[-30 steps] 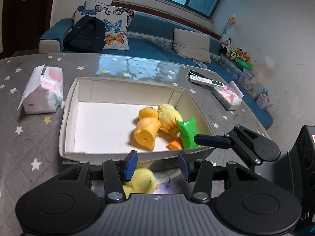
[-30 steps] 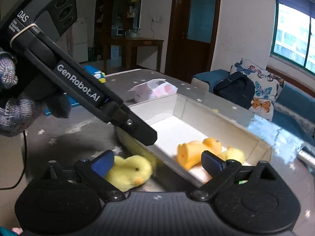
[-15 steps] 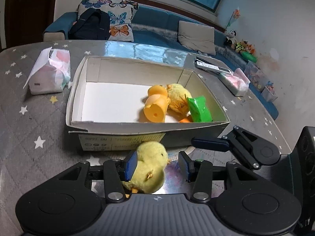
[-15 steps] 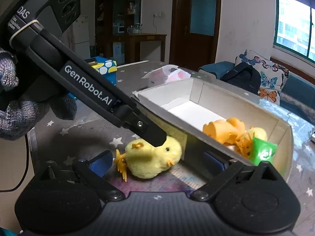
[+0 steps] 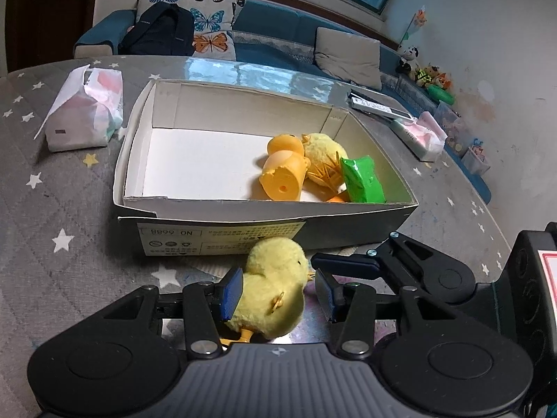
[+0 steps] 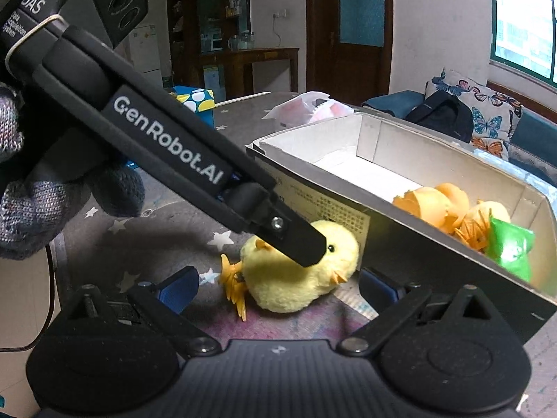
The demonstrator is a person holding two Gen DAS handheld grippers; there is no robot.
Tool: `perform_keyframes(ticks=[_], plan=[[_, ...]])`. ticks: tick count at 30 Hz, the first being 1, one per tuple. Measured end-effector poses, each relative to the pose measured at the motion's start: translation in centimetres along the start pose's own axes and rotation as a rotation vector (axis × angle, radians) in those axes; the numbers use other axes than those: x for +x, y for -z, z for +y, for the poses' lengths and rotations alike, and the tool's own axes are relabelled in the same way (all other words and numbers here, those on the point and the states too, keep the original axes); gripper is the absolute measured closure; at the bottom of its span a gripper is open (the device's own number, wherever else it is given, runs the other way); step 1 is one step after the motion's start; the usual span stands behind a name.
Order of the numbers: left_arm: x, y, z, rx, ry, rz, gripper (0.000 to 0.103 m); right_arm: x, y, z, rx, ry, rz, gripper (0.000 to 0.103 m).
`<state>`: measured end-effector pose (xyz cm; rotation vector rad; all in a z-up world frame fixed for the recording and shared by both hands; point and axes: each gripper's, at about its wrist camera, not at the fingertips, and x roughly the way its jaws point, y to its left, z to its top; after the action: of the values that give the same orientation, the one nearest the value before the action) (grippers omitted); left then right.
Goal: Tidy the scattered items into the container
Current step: 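Move the left tool to the yellow plush chick and grasp it, then hold the yellow chick in the left tool and lift it toward the box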
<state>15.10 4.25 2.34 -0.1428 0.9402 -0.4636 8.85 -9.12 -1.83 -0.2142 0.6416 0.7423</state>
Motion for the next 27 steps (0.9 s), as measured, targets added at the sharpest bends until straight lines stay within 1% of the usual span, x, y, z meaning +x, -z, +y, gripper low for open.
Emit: perform_keyframes(ticks=[6, 11, 15, 20, 21, 24, 27], plan=[[0.3, 0.0, 0.0, 0.004, 0.001, 0.002, 0.055, 0.5, 0.2, -0.1, 0.019, 0.001, 0.003, 0.003], [0.5, 0.0, -0.1, 0.025, 0.000, -0.002, 0.055, 0.8, 0.3, -0.3, 0.032, 0.006, 0.005, 0.004], [0.6, -0.1, -0.2, 0.038, 0.002, 0.000, 0.055, 1.1, 0.4, -0.2, 0.040, 0.005, 0.005, 0.009], [0.8, 0.0, -0.3, 0.068, -0.012, -0.004, 0.055, 1.5, 0.5, 0.0, 0.040, 0.003, 0.011, 0.012], [0.9, 0.1, -0.4, 0.071, -0.016, -0.004, 0.055, 1.5, 0.5, 0.1, 0.043, 0.003, 0.011, 0.015], [1.0, 0.1, -0.3, 0.074, -0.017, -0.008, 0.055, 1.8, 0.6, 0.0, 0.046, 0.004, 0.014, 0.018], [1.0, 0.2, -0.3, 0.073, -0.024, -0.008, 0.055, 1.9, 0.7, 0.0, 0.046, 0.005, 0.018, 0.018]])
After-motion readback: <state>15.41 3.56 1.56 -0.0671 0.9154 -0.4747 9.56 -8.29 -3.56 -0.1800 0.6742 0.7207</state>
